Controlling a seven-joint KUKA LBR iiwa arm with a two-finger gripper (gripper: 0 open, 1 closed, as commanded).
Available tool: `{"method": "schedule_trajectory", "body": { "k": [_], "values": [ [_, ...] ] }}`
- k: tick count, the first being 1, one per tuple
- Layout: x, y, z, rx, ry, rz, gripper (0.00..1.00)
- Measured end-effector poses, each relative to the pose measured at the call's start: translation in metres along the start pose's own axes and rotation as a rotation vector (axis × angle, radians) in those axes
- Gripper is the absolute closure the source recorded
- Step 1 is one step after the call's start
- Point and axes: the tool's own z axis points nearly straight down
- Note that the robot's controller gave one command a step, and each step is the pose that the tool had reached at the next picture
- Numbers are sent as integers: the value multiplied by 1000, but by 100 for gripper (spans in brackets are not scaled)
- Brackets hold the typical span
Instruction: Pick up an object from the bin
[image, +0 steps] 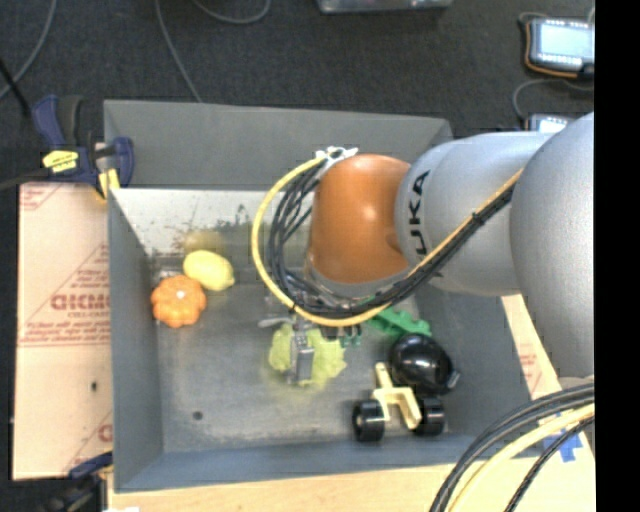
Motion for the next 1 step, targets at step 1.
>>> {"method": "schedule_trajectory", "body": {
  "k": [1],
  "values": [
    [0, 0, 0, 0, 0, 0, 0]
  ]
}}
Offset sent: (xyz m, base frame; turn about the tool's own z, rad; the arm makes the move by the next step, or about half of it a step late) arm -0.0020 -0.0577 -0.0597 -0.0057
